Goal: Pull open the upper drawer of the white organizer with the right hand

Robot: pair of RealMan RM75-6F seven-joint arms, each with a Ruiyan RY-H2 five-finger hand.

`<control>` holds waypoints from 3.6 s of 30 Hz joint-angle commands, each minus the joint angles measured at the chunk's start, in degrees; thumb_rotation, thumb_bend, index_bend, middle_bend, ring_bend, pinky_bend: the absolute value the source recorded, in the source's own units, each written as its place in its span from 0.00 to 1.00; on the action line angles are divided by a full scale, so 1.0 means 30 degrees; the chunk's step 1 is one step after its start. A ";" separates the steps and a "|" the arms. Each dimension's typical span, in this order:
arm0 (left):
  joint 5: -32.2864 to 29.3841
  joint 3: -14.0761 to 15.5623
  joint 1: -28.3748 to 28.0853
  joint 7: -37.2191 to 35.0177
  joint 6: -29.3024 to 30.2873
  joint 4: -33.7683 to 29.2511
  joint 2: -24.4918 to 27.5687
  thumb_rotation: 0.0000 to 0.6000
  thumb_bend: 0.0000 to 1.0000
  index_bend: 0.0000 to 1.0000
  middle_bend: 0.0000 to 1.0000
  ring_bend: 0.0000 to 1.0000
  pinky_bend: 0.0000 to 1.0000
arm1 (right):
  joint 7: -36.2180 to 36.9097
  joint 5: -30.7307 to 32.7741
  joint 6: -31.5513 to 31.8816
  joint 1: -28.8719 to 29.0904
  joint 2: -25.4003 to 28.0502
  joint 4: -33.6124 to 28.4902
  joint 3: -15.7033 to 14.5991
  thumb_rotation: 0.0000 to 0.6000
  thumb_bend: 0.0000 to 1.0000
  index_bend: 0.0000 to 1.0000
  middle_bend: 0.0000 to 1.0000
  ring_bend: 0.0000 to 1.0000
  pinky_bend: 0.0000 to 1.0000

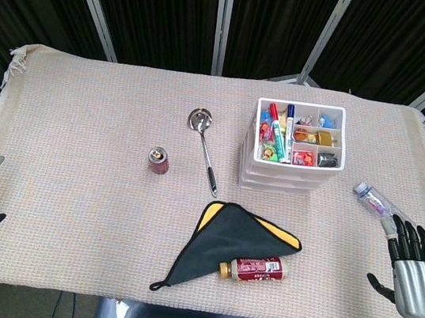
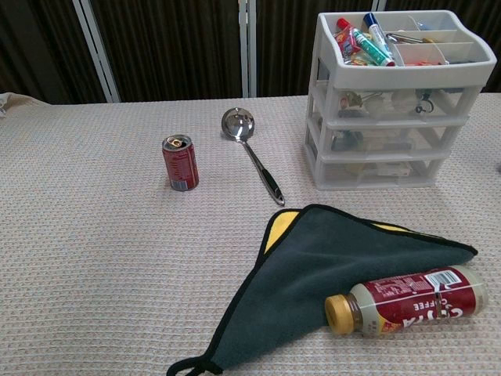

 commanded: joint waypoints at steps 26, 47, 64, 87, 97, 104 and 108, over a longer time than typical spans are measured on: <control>0.0184 -0.0023 0.0104 0.0029 0.0279 -0.0495 0.0284 1.00 0.07 0.00 0.00 0.00 0.00 | 0.1012 -0.0019 -0.0393 -0.0021 0.0347 -0.0506 -0.0266 1.00 0.00 0.00 0.00 0.00 0.00; 0.0231 -0.0179 0.0250 -0.0199 0.0678 -0.0582 0.0398 1.00 0.08 0.00 0.00 0.00 0.00 | 0.5049 0.1069 -0.2196 0.0946 0.0681 -0.3199 0.0233 1.00 0.20 0.08 0.76 0.78 0.56; 0.0558 -0.0382 0.0286 -0.0834 0.1156 -0.0227 0.0358 1.00 0.08 0.00 0.00 0.00 0.00 | 1.2904 0.7191 -1.0363 0.4753 0.0897 -0.6812 0.2512 1.00 0.27 0.12 0.78 0.80 0.56; 0.0430 -0.0471 0.0256 -0.1174 0.1053 -0.0094 0.0430 1.00 0.08 0.00 0.00 0.00 0.00 | 1.5090 1.0258 -1.3344 0.6225 -0.1604 -0.5609 0.3756 1.00 0.27 0.18 0.78 0.80 0.56; 0.0466 -0.0394 0.0216 -0.1204 0.0893 -0.0142 0.0435 1.00 0.08 0.00 0.00 0.00 0.00 | 1.4626 1.1982 -1.2968 0.6633 -0.3076 -0.4582 0.4648 1.00 0.28 0.25 0.78 0.80 0.56; 0.0355 -0.0377 0.0168 -0.1171 0.0704 -0.0196 0.0437 1.00 0.08 0.00 0.00 0.00 0.00 | 1.4801 1.2614 -1.3228 0.6751 -0.3632 -0.4161 0.5132 1.00 0.28 0.25 0.78 0.80 0.56; 0.0370 -0.0355 0.0150 -0.1145 0.0660 -0.0200 0.0438 1.00 0.08 0.00 0.00 0.00 0.00 | 1.4981 1.2812 -1.3558 0.6823 -0.3828 -0.3999 0.5370 1.00 0.28 0.25 0.78 0.80 0.56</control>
